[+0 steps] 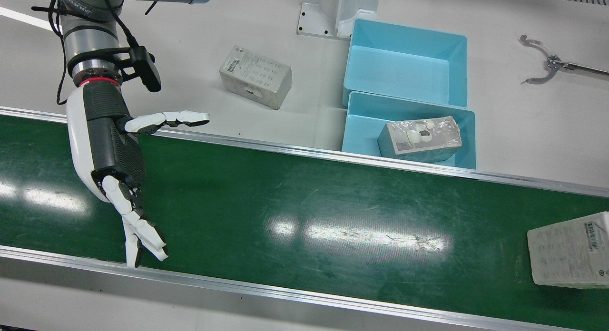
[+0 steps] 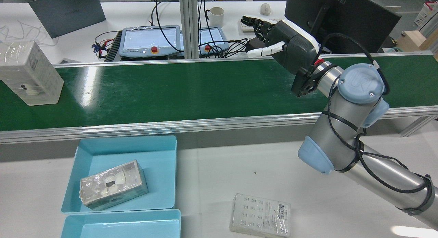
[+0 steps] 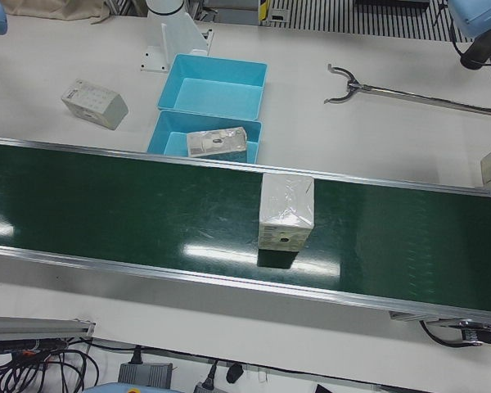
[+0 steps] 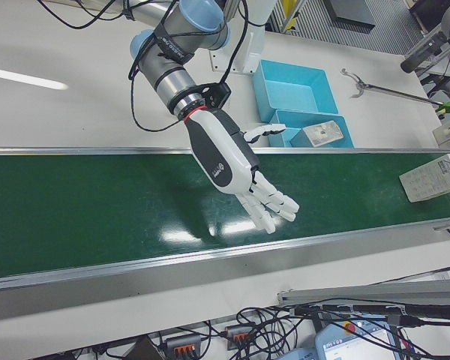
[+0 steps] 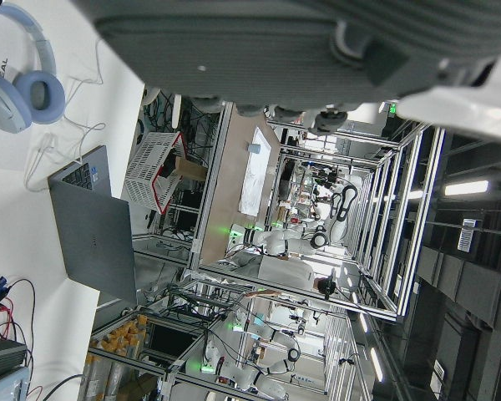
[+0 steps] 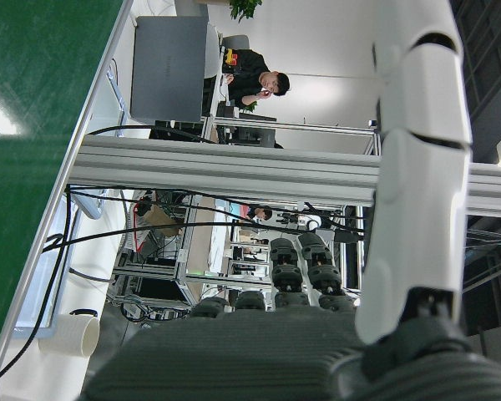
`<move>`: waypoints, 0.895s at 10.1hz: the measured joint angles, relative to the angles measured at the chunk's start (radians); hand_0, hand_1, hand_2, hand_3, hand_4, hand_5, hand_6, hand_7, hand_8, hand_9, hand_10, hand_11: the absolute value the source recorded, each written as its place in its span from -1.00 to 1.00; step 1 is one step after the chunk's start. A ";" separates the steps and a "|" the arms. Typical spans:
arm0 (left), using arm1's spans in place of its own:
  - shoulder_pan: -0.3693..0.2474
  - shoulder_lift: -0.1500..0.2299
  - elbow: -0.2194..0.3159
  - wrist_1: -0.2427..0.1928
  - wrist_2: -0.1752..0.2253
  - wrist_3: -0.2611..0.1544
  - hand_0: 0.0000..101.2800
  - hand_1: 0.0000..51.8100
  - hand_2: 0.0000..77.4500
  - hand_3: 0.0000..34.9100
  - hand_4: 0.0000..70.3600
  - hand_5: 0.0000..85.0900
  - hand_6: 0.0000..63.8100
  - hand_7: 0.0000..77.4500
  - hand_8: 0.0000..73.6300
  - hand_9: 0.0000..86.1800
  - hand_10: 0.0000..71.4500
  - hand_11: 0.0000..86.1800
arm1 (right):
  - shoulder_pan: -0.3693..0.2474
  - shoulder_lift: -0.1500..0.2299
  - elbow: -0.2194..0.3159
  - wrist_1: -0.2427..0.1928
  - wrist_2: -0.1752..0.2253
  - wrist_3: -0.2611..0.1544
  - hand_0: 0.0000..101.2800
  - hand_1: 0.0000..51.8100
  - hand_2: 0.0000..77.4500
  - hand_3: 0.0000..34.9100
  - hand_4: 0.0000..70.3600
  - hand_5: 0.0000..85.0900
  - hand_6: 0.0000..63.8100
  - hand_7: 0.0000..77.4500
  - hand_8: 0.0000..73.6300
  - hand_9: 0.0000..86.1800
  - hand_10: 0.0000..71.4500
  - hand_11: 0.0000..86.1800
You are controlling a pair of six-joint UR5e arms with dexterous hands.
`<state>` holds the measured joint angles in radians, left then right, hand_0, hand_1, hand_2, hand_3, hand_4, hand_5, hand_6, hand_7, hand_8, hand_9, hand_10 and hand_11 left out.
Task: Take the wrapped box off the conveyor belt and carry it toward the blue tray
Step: 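Lower the open right hand toward the belt as the wrapped box approaches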
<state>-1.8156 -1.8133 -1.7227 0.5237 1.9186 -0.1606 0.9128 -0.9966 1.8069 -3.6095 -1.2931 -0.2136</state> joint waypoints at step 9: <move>0.000 0.000 0.000 0.000 0.000 0.000 -1.00 -1.00 -0.99 -1.00 -1.00 -0.97 -1.00 -1.00 -1.00 -1.00 -1.00 -1.00 | -0.003 0.001 0.000 0.000 0.001 -0.001 -0.07 -0.49 -0.65 -0.99 -0.69 -0.76 -0.95 -0.82 -1.00 -0.96 -1.00 -0.95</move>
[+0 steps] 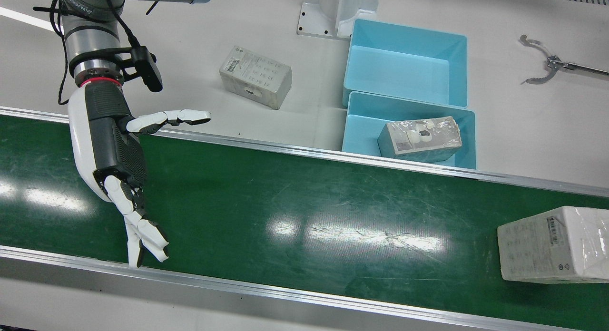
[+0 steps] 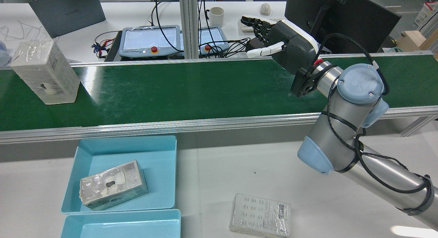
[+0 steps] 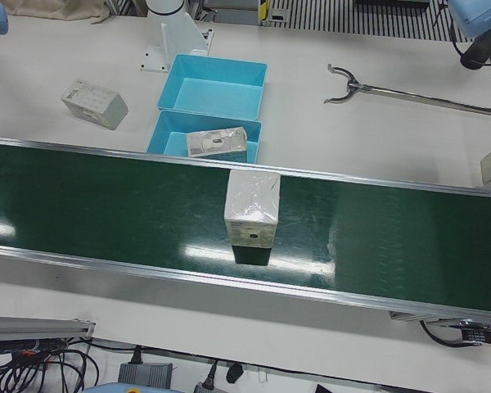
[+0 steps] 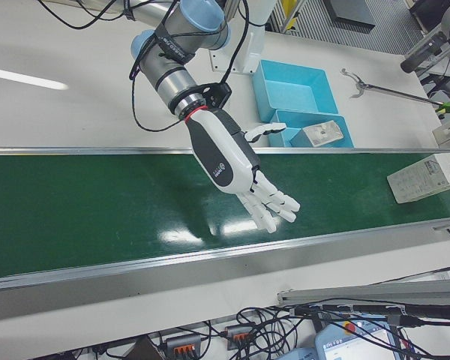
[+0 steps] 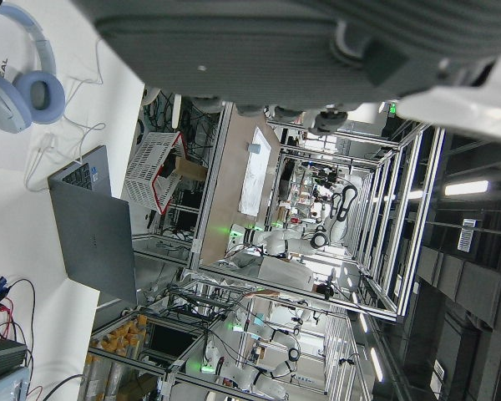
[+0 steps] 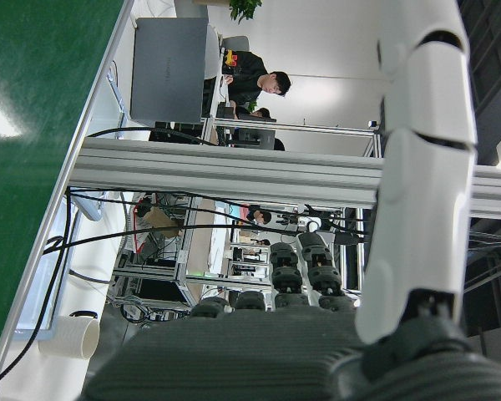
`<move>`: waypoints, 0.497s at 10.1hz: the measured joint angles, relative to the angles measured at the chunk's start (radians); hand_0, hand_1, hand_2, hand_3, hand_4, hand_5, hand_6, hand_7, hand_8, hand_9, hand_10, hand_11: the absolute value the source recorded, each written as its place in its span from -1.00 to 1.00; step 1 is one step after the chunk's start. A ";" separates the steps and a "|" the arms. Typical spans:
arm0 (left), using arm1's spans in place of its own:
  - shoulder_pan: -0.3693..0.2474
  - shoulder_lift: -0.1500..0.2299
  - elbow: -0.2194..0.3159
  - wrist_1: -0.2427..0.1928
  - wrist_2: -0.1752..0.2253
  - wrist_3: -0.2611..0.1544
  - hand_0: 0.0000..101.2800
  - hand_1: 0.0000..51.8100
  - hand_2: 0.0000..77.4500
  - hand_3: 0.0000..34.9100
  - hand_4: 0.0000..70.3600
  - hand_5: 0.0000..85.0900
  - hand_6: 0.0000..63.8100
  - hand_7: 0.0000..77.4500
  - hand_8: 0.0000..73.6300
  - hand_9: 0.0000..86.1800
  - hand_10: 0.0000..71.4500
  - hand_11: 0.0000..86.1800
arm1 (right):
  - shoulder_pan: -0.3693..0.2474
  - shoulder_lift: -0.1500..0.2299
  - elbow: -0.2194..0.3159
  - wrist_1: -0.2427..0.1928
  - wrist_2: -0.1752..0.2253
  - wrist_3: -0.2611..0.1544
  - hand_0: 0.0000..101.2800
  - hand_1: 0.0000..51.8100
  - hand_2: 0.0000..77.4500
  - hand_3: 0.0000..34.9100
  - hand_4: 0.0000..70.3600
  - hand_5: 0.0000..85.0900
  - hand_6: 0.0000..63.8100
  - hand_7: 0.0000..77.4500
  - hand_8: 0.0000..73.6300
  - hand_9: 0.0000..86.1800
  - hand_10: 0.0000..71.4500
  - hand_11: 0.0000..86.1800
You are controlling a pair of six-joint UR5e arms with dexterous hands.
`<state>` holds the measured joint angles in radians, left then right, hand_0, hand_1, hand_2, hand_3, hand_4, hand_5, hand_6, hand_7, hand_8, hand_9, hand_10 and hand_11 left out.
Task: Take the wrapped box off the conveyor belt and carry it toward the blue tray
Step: 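Lower the open right hand toward the belt as the wrapped box approaches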
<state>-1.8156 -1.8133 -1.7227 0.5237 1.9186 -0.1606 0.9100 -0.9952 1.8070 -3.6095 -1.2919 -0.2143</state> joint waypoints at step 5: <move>0.000 0.000 0.000 0.000 0.000 0.000 -1.00 -1.00 -0.97 -1.00 -1.00 -0.97 -1.00 -1.00 -1.00 -1.00 -1.00 -1.00 | -0.003 -0.001 0.000 0.000 -0.001 0.001 -0.07 -0.52 -0.65 -0.98 -0.69 -0.76 -0.97 -0.82 -1.00 -0.96 -1.00 -0.96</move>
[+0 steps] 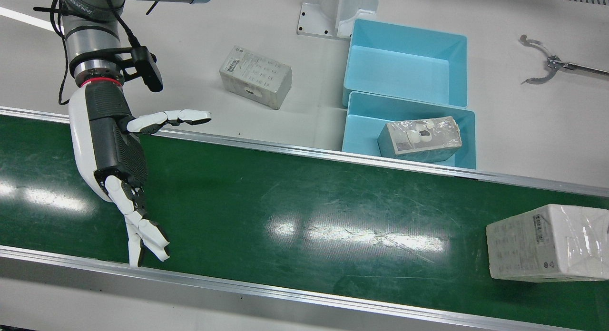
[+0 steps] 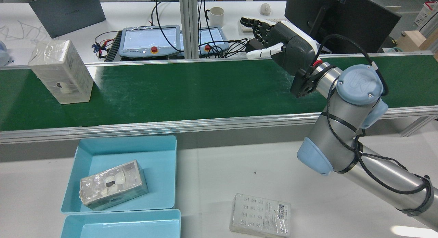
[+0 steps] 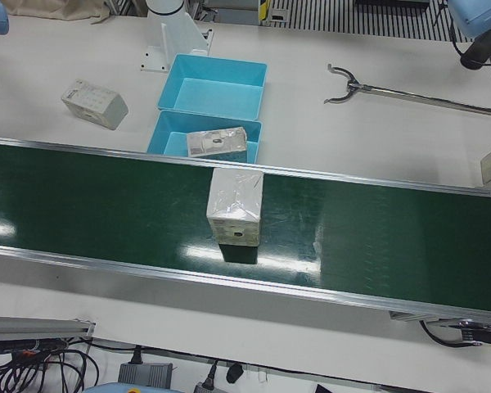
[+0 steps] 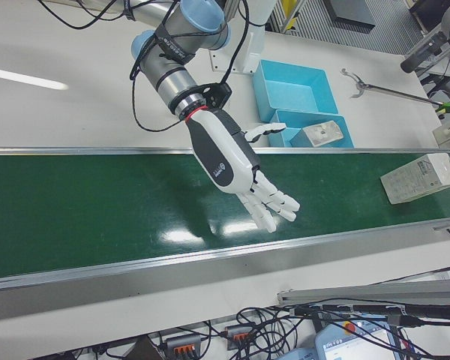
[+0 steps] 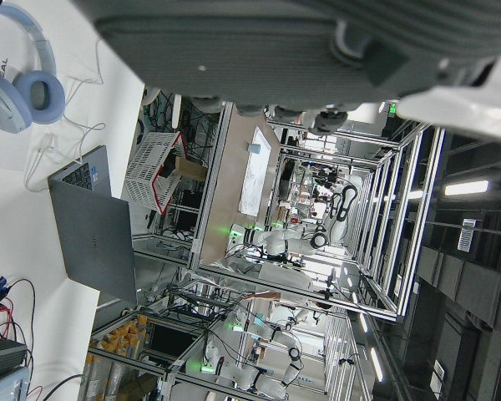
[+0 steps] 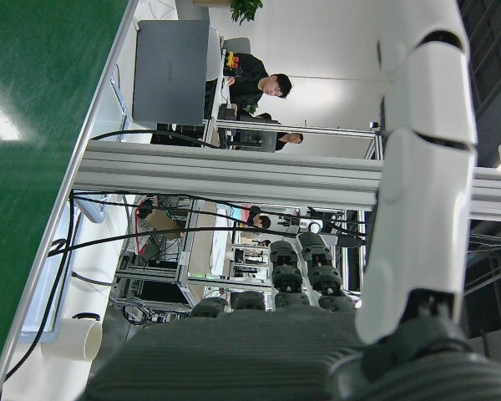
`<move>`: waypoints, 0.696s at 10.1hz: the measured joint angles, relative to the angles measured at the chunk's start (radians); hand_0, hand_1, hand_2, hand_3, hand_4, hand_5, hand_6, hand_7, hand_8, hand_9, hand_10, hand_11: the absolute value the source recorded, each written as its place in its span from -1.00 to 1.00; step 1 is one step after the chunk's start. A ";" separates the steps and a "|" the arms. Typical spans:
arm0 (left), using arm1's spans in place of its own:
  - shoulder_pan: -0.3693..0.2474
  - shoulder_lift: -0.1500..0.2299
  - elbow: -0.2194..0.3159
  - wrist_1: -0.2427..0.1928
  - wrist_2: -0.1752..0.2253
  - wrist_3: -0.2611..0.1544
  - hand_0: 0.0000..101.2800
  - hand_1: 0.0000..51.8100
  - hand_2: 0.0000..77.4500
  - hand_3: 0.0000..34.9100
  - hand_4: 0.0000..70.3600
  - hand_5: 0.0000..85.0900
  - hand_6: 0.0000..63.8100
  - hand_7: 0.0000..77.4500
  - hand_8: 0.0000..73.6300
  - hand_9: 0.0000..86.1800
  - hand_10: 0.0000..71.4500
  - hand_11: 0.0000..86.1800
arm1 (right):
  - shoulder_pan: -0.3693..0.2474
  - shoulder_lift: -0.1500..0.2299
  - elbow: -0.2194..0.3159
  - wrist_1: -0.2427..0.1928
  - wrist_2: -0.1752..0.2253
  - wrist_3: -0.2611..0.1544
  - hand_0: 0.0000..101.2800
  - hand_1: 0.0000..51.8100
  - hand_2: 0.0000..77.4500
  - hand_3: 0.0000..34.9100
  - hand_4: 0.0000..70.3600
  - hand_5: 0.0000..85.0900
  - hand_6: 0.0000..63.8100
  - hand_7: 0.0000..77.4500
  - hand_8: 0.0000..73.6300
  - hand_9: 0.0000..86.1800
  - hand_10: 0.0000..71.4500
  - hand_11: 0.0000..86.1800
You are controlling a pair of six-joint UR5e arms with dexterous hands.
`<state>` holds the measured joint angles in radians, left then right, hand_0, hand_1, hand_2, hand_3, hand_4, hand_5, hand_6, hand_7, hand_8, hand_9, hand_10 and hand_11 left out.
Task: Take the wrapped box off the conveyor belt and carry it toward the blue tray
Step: 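Lower the open right hand toward the belt as the wrapped box approaches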
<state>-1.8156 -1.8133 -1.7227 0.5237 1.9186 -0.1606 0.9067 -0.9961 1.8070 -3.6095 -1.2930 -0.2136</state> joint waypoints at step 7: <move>0.000 0.000 0.000 0.000 0.000 0.000 -1.00 -1.00 -0.99 -1.00 -1.00 -0.97 -1.00 -1.00 -1.00 -1.00 -1.00 -1.00 | -0.011 -0.007 -0.001 0.000 0.001 0.000 -0.07 -0.52 -0.65 -0.98 -0.69 -0.78 -0.97 -0.83 -1.00 -0.96 -1.00 -0.96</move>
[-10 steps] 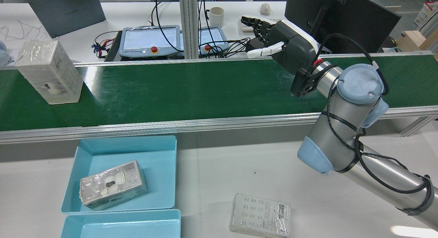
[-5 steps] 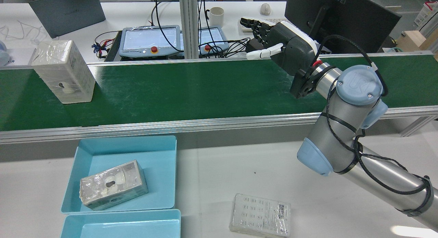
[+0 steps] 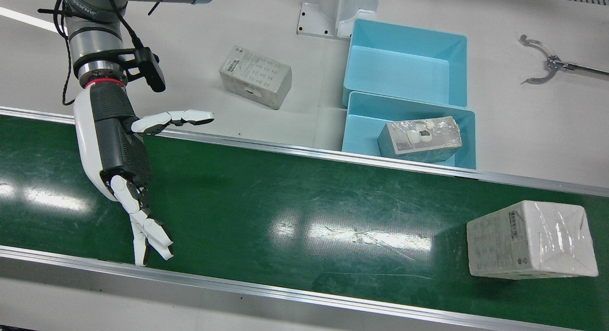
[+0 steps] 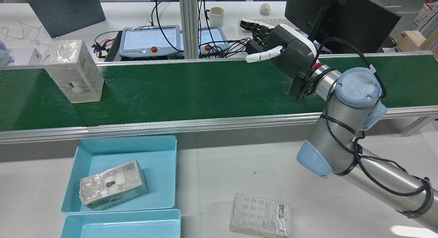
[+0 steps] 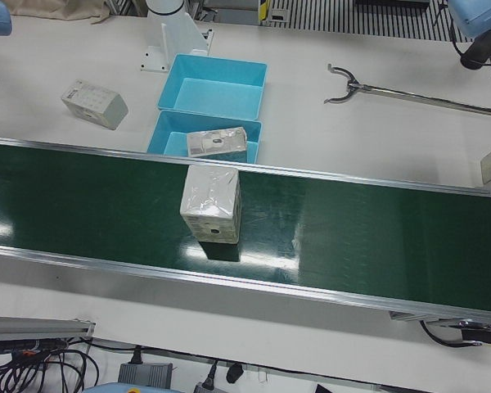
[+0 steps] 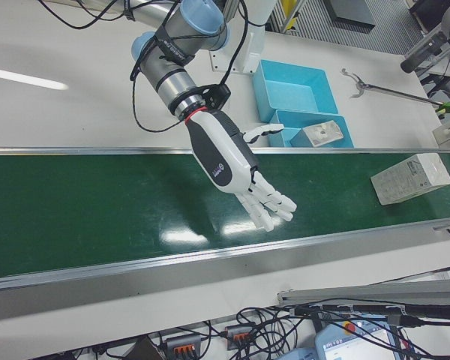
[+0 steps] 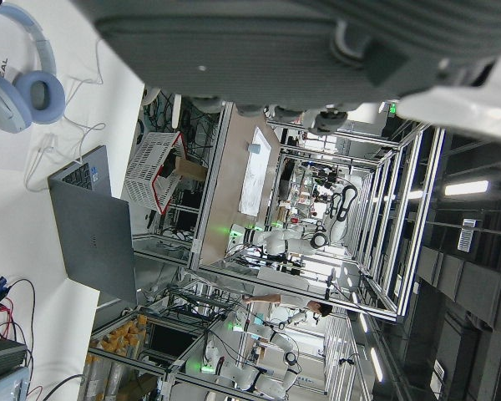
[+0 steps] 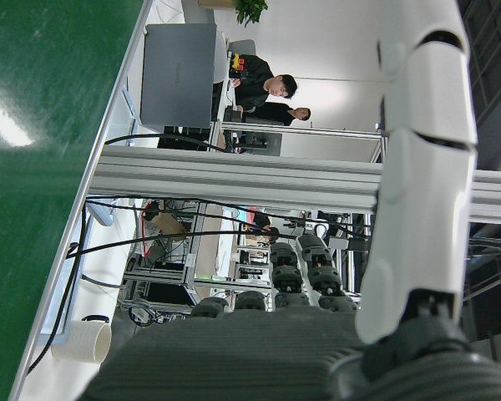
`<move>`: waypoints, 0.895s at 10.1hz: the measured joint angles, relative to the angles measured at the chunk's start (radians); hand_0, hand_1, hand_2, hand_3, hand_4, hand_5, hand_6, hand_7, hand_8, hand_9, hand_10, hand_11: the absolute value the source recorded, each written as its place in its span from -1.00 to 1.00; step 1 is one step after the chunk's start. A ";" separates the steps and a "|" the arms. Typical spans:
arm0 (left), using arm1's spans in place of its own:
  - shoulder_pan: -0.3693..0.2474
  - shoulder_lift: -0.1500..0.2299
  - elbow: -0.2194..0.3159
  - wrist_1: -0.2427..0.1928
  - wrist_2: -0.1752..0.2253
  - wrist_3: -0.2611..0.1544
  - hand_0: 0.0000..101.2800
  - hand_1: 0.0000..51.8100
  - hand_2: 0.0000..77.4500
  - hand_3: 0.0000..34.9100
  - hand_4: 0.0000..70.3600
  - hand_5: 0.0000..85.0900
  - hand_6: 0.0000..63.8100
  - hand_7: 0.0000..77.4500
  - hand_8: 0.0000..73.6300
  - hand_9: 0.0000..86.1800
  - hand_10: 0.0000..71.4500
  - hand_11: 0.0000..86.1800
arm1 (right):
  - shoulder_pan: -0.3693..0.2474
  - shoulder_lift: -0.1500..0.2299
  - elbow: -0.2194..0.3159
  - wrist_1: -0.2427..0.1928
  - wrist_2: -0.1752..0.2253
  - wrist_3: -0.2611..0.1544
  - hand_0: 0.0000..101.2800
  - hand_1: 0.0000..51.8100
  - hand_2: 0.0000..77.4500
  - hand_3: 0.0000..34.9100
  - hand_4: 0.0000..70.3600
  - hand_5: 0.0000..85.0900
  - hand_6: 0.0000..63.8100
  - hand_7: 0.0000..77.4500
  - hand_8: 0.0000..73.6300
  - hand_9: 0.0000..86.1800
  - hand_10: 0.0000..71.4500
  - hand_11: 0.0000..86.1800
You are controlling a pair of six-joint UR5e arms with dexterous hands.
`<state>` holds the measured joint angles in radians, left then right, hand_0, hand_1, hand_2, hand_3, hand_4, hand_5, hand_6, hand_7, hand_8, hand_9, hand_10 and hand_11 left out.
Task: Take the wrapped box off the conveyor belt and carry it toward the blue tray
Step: 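Lower the open right hand toward the belt as the wrapped box approaches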
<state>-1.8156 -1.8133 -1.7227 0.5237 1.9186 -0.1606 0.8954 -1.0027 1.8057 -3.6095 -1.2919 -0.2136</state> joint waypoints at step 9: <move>0.000 0.000 0.000 0.000 0.000 0.000 -1.00 -1.00 -0.97 -1.00 -1.00 -0.97 -1.00 -0.99 -1.00 -1.00 -1.00 -1.00 | -0.001 0.004 0.001 -0.002 0.000 -0.001 -0.07 -0.52 -0.65 -0.99 -0.72 -0.77 -0.97 -0.83 -1.00 -0.96 -1.00 -0.96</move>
<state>-1.8156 -1.8133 -1.7227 0.5237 1.9186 -0.1606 0.8942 -0.9988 1.8063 -3.6110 -1.2919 -0.2146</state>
